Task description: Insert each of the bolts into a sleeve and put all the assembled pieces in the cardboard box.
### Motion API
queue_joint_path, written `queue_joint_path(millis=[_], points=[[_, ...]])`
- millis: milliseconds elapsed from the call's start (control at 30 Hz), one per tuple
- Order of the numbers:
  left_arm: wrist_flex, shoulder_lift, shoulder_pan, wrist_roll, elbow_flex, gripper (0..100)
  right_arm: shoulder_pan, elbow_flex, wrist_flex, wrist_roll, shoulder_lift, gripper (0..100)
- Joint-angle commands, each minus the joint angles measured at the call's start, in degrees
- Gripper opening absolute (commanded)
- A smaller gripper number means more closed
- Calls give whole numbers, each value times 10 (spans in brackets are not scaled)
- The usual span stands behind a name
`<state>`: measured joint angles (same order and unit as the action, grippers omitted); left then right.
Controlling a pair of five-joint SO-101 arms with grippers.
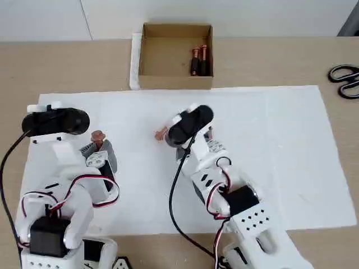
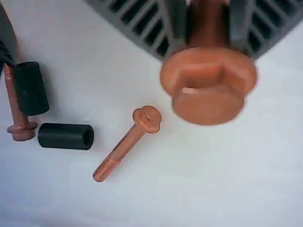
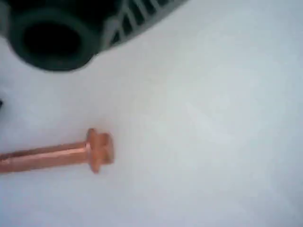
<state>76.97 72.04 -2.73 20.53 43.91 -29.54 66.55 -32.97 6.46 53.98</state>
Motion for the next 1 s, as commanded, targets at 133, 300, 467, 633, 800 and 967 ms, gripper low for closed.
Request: queue_joint_path(millis=[133,300,467,633,800,967], points=[[-18,8,-5,1,13,6,0,-2,15,0,24,4],[-18,8,-5,1,13,6,1,21,18,0,113,4],[-24,8,-5,1,19,6,1,132,103,4,239,4],[-43,9,-5,1,31,6,1,234,153,17,358,4],[-48,9,-5,1,32,6,0,302,95,49,457,4],[-98,9,-6,1,32,6,-2,299,-11,48,502,4]])
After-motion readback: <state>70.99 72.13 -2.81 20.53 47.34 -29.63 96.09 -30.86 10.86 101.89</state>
